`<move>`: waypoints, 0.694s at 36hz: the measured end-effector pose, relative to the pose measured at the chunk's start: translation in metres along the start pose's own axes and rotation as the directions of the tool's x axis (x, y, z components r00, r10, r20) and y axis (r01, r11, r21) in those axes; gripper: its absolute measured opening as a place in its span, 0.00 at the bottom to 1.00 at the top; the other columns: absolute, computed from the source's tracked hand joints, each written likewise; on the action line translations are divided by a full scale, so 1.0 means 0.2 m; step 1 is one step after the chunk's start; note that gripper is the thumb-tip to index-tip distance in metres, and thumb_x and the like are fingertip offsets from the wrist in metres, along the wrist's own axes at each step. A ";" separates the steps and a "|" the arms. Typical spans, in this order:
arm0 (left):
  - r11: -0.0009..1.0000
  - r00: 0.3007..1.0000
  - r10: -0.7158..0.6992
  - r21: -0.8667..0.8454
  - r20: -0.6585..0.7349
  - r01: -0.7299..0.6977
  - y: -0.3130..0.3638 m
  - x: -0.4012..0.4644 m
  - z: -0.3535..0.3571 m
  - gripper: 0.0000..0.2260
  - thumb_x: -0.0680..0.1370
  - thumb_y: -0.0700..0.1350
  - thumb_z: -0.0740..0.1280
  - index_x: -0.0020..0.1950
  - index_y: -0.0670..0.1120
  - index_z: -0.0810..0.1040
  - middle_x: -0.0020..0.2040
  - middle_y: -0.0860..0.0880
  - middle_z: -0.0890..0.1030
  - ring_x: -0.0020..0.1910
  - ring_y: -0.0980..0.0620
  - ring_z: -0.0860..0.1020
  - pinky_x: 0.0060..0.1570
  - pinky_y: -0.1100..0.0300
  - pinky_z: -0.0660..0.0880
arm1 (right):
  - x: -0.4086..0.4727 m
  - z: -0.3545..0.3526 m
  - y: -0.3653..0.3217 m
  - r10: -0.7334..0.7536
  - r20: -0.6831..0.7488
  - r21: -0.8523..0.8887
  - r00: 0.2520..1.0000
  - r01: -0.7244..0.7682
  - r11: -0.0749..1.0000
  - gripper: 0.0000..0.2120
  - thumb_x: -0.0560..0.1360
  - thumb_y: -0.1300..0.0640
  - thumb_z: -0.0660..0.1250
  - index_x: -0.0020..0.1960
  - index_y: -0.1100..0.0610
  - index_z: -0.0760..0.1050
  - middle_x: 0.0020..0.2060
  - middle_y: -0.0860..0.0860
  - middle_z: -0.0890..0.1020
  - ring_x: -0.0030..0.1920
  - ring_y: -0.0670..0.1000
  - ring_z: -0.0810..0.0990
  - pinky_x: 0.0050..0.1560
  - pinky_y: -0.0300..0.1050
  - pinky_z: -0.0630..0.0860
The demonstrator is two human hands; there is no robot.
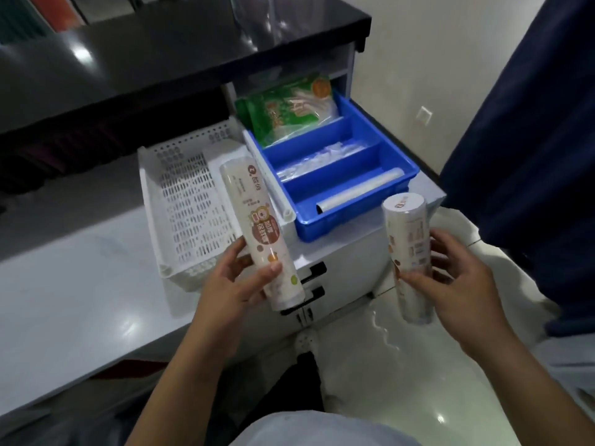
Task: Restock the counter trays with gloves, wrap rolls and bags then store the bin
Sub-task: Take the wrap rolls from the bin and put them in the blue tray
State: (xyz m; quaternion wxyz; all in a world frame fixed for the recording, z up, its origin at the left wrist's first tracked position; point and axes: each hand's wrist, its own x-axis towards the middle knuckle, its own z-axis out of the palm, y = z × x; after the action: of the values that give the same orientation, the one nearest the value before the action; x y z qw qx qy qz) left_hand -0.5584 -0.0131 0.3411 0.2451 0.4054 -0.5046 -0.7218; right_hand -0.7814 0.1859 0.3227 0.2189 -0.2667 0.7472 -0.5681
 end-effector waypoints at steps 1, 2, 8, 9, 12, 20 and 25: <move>1.000 1.000 0.007 -0.009 0.012 -0.006 0.02 0.06 0.00 0.31 0.65 0.45 0.78 0.67 0.53 0.76 0.56 0.47 0.84 0.54 0.47 0.84 0.46 0.52 0.83 | 0.06 0.00 -0.03 -0.027 0.005 -0.045 1.000 0.027 0.999 0.30 0.68 0.60 0.77 0.64 0.39 0.73 0.57 0.39 0.81 0.55 0.40 0.80 0.50 0.37 0.78; 1.000 1.000 0.012 -0.020 0.027 -0.011 0.04 0.12 0.00 0.30 0.65 0.44 0.77 0.67 0.53 0.77 0.55 0.47 0.85 0.54 0.47 0.85 0.45 0.53 0.83 | 0.13 0.01 -0.06 -0.060 0.026 -0.103 0.998 0.062 0.993 0.30 0.69 0.61 0.76 0.64 0.38 0.73 0.58 0.39 0.80 0.57 0.41 0.79 0.51 0.35 0.77; 0.999 0.996 0.037 -0.029 0.079 -0.035 0.17 0.42 -0.09 0.29 0.65 0.49 0.78 0.66 0.57 0.77 0.57 0.49 0.85 0.55 0.48 0.84 0.46 0.52 0.83 | 0.56 0.09 -0.28 -0.280 0.323 -0.514 0.904 0.416 0.750 0.30 0.71 0.66 0.73 0.69 0.47 0.72 0.61 0.44 0.78 0.59 0.46 0.76 0.57 0.34 0.70; 0.999 0.996 0.042 -0.028 0.081 -0.040 0.18 0.46 -0.10 0.29 0.65 0.50 0.78 0.66 0.57 0.77 0.57 0.50 0.85 0.55 0.48 0.84 0.45 0.54 0.83 | 0.64 0.12 -0.30 -0.313 0.390 -0.577 0.866 0.494 0.650 0.30 0.70 0.67 0.73 0.69 0.50 0.72 0.61 0.47 0.79 0.59 0.49 0.77 0.58 0.38 0.69; 0.998 0.995 0.041 -0.040 0.087 -0.038 0.19 0.56 -0.14 0.26 0.66 0.49 0.78 0.63 0.59 0.78 0.56 0.50 0.85 0.53 0.49 0.85 0.43 0.57 0.82 | 0.87 0.24 -0.31 -0.297 0.560 -0.661 0.773 0.633 0.402 0.29 0.69 0.69 0.73 0.68 0.56 0.74 0.61 0.54 0.80 0.58 0.59 0.78 0.59 0.53 0.72; 0.998 0.997 0.030 -0.050 0.070 -0.027 0.20 0.68 -0.18 0.31 0.64 0.51 0.78 0.66 0.57 0.77 0.56 0.50 0.85 0.54 0.48 0.85 0.43 0.55 0.83 | 1.28 0.42 -0.10 0.002 0.731 -0.677 0.682 0.725 0.131 0.32 0.73 0.62 0.68 0.73 0.46 0.65 0.68 0.49 0.74 0.66 0.56 0.72 0.67 0.53 0.65; 0.998 0.997 0.051 -0.045 0.058 -0.048 0.25 0.73 -0.18 0.32 0.62 0.52 0.79 0.66 0.58 0.77 0.58 0.50 0.84 0.54 0.48 0.84 0.45 0.53 0.83 | 1.34 0.40 0.01 0.073 0.669 -0.733 0.740 0.639 0.235 0.33 0.73 0.65 0.65 0.74 0.45 0.65 0.71 0.49 0.73 0.71 0.54 0.69 0.69 0.53 0.66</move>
State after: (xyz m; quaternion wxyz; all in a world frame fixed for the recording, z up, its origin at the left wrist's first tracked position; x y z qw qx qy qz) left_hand -0.6120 -0.1624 0.3321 0.2567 0.3659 -0.5056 -0.7379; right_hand -0.9351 -0.0447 0.2944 0.1180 -0.6398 0.7567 0.0649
